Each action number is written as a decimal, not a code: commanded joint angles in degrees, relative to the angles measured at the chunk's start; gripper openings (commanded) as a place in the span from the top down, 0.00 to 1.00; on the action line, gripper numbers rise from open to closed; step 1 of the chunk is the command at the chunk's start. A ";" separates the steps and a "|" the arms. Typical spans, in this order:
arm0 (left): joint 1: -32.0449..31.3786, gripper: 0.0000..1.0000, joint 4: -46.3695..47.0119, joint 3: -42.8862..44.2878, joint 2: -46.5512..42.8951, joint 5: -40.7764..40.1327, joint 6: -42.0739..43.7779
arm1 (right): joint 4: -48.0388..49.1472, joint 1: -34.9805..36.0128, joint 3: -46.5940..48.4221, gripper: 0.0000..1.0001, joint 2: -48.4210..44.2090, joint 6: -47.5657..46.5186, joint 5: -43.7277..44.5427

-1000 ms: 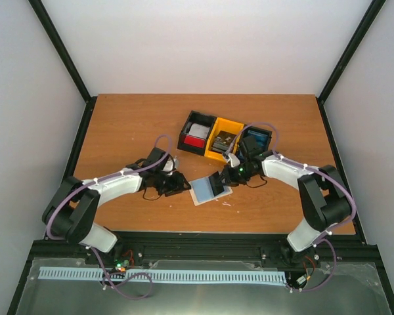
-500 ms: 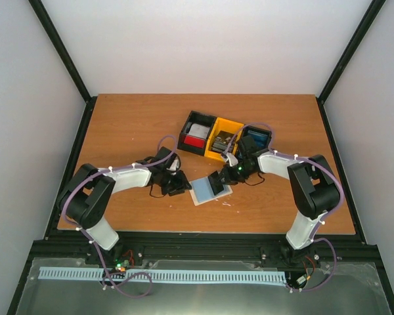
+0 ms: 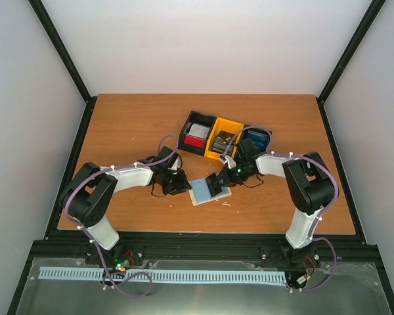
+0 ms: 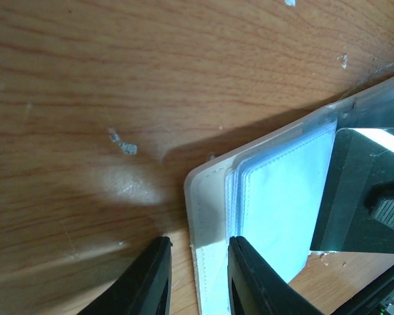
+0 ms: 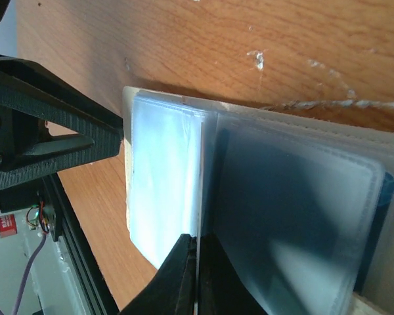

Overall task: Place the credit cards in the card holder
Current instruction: Insert the credit card into the card holder.

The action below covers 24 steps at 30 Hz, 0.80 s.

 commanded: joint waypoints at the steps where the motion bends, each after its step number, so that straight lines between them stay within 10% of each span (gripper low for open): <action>1: -1.16 0.74 -1.99 0.94 1.80 -1.96 -0.90 | 2.93 -0.12 -1.90 0.97 0.93 0.08 -2.43; 24: -2.40 0.88 -2.26 0.76 3.05 -3.06 -1.69 | 19.29 1.56 -10.16 0.97 0.10 11.44 -4.53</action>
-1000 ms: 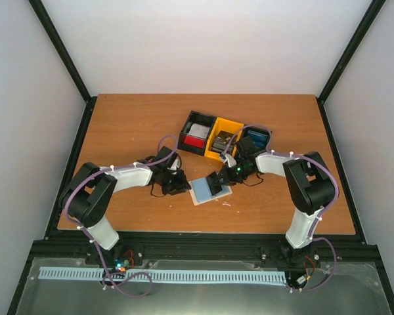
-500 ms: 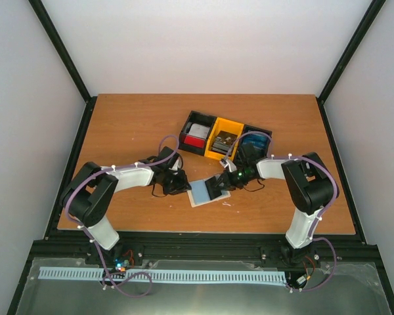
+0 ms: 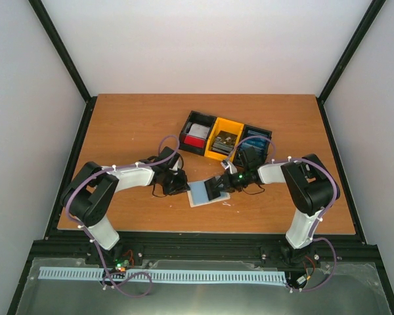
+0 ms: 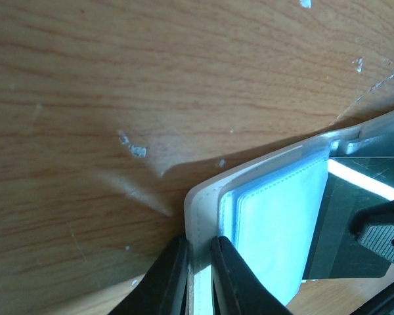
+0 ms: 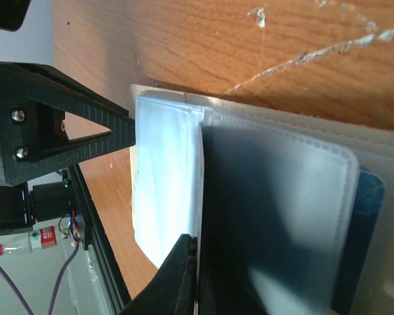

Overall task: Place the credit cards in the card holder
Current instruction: Insert the credit card into the card holder.

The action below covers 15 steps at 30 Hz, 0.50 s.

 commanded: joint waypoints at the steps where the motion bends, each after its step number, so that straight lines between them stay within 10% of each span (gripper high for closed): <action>1: -1.55 0.88 -1.77 0.18 2.40 -1.37 -0.82 | 3.26 1.34 -0.53 0.97 0.86 0.70 0.34; 15: -1.64 0.91 -1.70 0.11 2.66 -1.19 -0.65 | 6.43 3.26 -2.14 0.97 1.28 3.05 -0.45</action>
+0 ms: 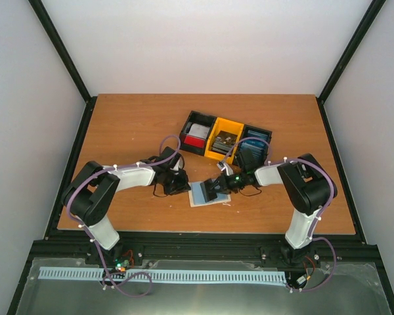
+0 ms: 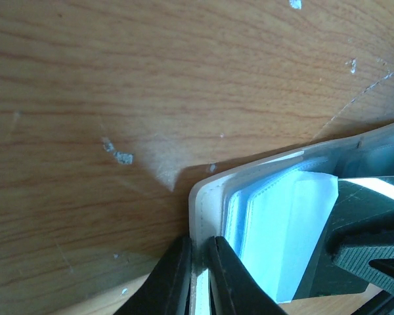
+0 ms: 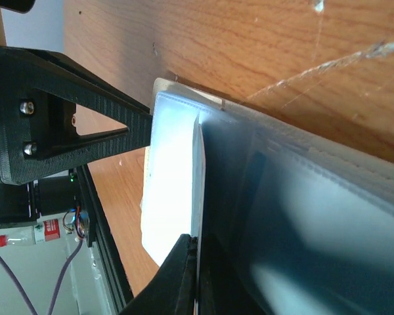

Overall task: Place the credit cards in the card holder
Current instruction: Insert the credit card into the card holder.

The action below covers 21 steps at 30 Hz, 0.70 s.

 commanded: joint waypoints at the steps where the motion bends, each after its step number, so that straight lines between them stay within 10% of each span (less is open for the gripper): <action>1: -1.23 0.91 -2.36 -0.16 2.12 -1.00 -0.71 | 2.98 1.06 -2.19 0.97 0.08 2.29 0.65; 21: -1.31 0.91 -1.25 -2.16 0.45 -0.94 -1.26 | 15.94 5.18 -7.17 0.89 -1.45 14.99 7.01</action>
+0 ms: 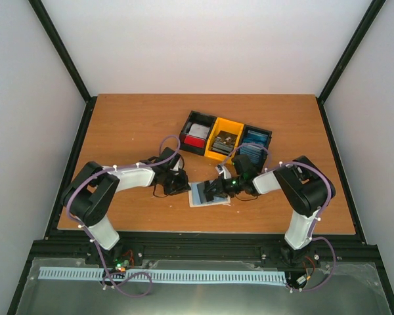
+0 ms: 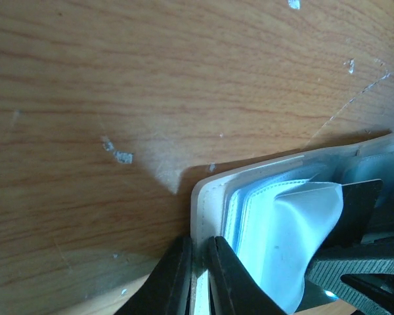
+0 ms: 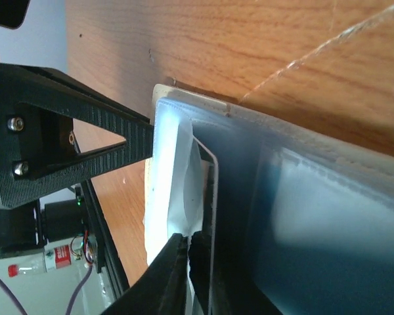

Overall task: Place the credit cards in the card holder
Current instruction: Insert the credit card into the card holder.

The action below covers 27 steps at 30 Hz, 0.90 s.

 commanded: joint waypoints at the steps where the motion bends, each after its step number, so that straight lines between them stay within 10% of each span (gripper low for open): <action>1: -1.23 0.91 -2.00 -1.72 0.57 -1.15 -1.02 | -0.01 1.68 -1.13 0.87 -2.04 1.72 4.96; 12: -1.25 0.85 -0.89 -1.54 -1.34 0.09 2.63 | -21.61 2.91 1.72 0.60 -13.82 -1.35 21.22; 27: -1.25 0.80 3.19 -4.34 -1.91 4.01 2.96 | -28.68 7.69 7.24 0.62 -8.11 -3.27 24.81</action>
